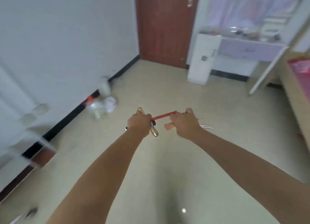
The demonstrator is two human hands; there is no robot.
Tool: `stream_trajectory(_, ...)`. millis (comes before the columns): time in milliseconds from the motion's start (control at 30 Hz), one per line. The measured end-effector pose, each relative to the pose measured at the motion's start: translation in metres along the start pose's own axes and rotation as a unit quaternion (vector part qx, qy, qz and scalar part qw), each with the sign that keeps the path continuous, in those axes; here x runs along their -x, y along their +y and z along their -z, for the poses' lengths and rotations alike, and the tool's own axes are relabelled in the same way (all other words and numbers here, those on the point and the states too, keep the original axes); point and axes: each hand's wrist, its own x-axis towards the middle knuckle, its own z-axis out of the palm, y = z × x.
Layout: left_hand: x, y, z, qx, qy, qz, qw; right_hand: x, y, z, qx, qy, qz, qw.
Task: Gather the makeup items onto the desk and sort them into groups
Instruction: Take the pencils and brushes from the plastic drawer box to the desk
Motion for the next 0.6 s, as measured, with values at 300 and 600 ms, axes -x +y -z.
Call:
stream_trajectory(300,-0.254,0.162,0.093,-0.019,0.048,-0.143,0.988,-0.112,0.244,0.025,0.055,0.020,-0.150,0.987)
stream_trajectory(600,-0.520,0.249,0.219,-0.084,0.120,-0.239,0.960,-0.295,0.453,0.063,0.063,0.071,-0.276,0.956)
